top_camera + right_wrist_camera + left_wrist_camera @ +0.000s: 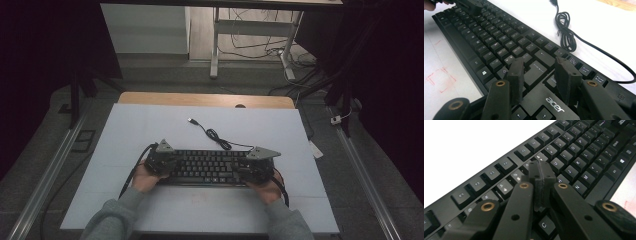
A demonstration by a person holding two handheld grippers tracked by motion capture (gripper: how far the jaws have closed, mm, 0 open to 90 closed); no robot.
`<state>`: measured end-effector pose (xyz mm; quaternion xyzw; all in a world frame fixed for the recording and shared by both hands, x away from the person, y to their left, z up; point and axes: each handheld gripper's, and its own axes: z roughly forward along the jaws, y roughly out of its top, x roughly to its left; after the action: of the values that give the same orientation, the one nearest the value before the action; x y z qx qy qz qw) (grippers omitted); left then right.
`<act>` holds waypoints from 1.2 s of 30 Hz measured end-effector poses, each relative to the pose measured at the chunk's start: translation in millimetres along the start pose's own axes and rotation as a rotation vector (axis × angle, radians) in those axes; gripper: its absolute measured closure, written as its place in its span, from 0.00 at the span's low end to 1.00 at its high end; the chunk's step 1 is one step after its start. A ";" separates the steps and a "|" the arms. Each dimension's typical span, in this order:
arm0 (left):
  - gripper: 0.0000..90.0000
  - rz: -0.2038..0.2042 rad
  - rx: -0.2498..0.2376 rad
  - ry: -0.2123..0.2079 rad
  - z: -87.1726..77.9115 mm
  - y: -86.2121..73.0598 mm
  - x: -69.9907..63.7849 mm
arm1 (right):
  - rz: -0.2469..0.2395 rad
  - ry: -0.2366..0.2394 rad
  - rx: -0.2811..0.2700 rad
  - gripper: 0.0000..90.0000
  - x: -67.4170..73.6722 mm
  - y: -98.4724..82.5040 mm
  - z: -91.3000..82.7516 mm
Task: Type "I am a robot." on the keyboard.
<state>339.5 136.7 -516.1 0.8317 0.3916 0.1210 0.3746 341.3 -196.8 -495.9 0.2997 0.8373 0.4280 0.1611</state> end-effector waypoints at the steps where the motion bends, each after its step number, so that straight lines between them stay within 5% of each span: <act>1: 0.99 0.000 0.002 0.002 1.5 0.1 -0.3 | -0.002 0.000 0.003 0.66 0.0 0.1 0.0; 19: 0.99 0.000 0.021 0.023 11.5 -1.2 -2.2 | -0.009 -0.005 0.013 0.66 0.6 -0.1 1.9; 26: 0.98 -0.012 -0.035 0.005 -0.9 -0.1 0.0 | -0.007 -0.003 0.003 0.65 0.3 0.2 1.0; 36: 0.52 -0.011 -0.074 -0.002 -27.6 -5.7 -1.7 | -0.010 0.003 -0.004 0.65 -0.5 0.3 0.2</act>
<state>321.6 152.4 -501.0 0.8151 0.3911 0.1328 0.4062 342.0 -196.8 -495.8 0.2943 0.8384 0.4291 0.1624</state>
